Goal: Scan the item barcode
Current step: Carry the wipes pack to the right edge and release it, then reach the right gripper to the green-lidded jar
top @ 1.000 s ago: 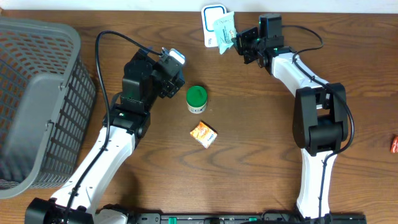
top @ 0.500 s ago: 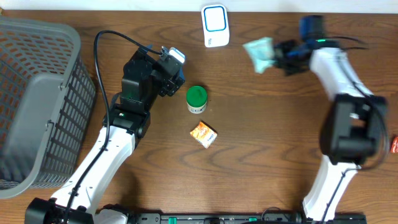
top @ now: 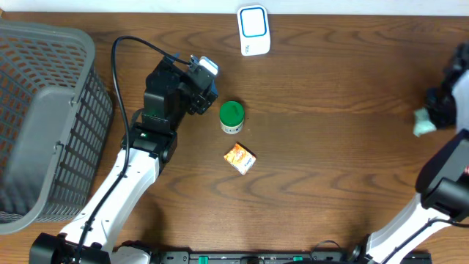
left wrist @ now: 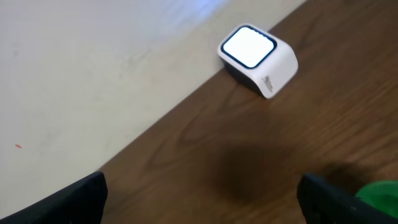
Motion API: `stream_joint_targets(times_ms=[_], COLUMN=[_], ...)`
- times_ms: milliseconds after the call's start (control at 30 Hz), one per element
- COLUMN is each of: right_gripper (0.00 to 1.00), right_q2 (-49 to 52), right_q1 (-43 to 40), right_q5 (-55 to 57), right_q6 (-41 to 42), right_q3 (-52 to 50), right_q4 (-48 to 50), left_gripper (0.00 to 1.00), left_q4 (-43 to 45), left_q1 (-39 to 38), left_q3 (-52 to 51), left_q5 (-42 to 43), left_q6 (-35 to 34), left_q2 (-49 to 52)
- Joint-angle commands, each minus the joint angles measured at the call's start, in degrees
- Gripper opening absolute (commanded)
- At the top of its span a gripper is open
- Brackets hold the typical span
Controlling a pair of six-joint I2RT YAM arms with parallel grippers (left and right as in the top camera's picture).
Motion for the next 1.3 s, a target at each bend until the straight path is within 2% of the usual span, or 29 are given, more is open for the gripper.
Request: stream_joint_targets(times_ms=[0,33,67,100,133,167,333,467,600,733,833,967,1067,1167,1267], right_gripper=[0.01,0.04,0.22,0.57,0.86,0.99,0.99,0.99,0.99,0.99,0.99,0.99,0.99,0.99,0.99], right_q2=[3.8,4.7,5.5,6.3,7.0,7.6,6.8,2.9,-4.4,-11.9,-15.7,-15.5,-12.5,-8.7,-4.9], right_q1=[-4.6,-6.0,-7.2,-8.6,-10.0,-11.2,-15.6,-14.6,-9.6,0.7,11.5,26.4,36.1,44.5,52.2], right_q5=[9.3,9.7,9.7,9.6,9.5,8.4,-3.6,-8.5,-12.6,-15.3,-16.1,-20.9,-23.9,-24.9,-24.9], right_q6=[-4.3,-5.2,-6.5,-8.4,-10.5,-11.5,-22.8,-25.1,-25.7,-25.7,-23.8,-22.8,-17.1,-12.3,-9.2], right_q3=[-0.5,-0.5,-0.5,-0.5,-0.5,-0.5,0.1,1.2,1.2,1.2,1.2,1.2,1.2,1.2,1.2], right_q4=[-0.2,0.0,0.7,1.8,2.4,2.5,2.4,1.7,1.2,0.4,0.0,2.4,3.0,3.3,6.3], left_gripper=[0.98,0.98,0.98,0.98,0.98,0.98,0.98,0.98,0.98,0.98,0.98,0.98,0.98,0.98,0.98], left_q4=[-0.8,-1.0,-1.2,-1.4,-1.4,-1.4,0.5,5.9,7.5,8.2,8.1,4.8,2.4,1.4,1.4], left_q1=[0.3,0.3,0.3,0.3,0.3,0.3,0.3,0.3,0.3,0.3,0.3,1.5,2.6,2.9,2.9], left_q3=[0.5,0.5,0.5,0.5,0.5,0.5,0.5,0.5,0.5,0.5,0.5,0.6,0.6,0.6,0.6], left_q5=[-0.3,-0.3,-0.3,-0.3,-0.3,-0.5,-3.4,-7.0,-8.4,-14.7,-18.4,-18.1,-16.6,-16.6,-16.6], left_q6=[0.8,0.8,0.8,0.8,0.8,0.8,0.8,0.8,0.8,0.5,-2.8,-6.6,-6.5,-3.4,5.4], left_q2=[0.2,0.2,0.2,0.2,0.2,0.2,0.2,0.1,-0.2,-1.7,-5.4,-13.3,-18.7,-22.3,-23.8])
